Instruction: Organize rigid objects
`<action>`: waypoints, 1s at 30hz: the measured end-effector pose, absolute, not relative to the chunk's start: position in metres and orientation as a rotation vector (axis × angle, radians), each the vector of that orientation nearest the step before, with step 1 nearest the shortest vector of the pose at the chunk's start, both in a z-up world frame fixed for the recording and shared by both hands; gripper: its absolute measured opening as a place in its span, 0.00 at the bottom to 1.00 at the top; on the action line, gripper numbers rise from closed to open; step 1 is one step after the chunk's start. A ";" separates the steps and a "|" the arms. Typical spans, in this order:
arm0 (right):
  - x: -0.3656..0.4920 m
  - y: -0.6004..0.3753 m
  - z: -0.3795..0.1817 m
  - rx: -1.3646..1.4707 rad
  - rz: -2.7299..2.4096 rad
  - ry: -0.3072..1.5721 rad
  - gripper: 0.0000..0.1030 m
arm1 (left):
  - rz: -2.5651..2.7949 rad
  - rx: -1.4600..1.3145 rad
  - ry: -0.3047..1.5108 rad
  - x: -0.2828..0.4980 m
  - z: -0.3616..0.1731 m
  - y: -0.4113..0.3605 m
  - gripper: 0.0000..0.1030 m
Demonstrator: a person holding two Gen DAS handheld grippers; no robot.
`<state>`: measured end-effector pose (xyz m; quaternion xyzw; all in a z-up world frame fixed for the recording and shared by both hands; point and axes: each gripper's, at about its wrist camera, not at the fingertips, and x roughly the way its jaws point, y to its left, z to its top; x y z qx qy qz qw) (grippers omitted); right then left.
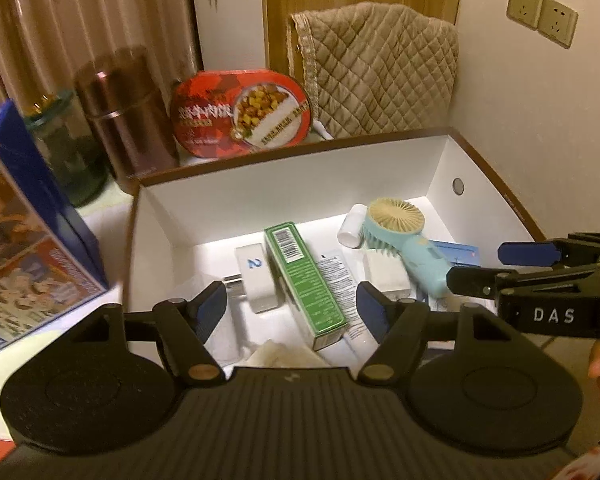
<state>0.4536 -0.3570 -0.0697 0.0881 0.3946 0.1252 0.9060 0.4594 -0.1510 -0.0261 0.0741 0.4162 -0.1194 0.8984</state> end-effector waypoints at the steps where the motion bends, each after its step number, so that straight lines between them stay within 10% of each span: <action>1: 0.449 -0.356 -0.067 0.186 0.259 0.812 0.63 | -0.245 0.155 0.854 0.455 -0.024 -0.149 0.66; 30: 0.286 -0.284 -0.023 0.175 0.290 0.773 0.66 | -0.144 0.032 0.827 0.270 0.020 -0.035 0.65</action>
